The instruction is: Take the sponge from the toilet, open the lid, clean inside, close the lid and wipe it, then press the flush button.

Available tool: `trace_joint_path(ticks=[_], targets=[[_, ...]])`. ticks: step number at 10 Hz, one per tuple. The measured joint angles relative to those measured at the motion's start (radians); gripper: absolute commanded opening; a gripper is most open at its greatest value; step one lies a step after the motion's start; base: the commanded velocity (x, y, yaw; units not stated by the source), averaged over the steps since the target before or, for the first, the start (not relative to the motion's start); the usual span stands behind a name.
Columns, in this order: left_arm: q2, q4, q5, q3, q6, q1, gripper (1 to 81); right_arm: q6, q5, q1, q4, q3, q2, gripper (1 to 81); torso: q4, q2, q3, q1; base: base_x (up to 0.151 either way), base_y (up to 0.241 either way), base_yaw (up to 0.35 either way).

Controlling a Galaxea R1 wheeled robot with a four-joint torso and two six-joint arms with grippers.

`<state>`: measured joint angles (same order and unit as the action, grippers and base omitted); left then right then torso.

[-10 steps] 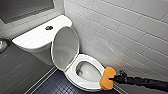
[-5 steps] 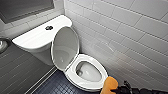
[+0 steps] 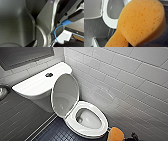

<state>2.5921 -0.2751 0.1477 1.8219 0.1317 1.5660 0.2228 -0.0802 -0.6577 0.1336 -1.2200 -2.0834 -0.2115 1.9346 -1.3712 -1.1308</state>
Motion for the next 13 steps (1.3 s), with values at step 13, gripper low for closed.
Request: trace_joint_path(ticks=[13], targets=[[0.004,-0.001,-0.001,0.000,0.000,-0.013,81.1,0.052,-0.122,0.280,0.000,-0.221,-0.319,1.0,0.208,0.000,0.000,0.000,0.000,0.000,0.000]])
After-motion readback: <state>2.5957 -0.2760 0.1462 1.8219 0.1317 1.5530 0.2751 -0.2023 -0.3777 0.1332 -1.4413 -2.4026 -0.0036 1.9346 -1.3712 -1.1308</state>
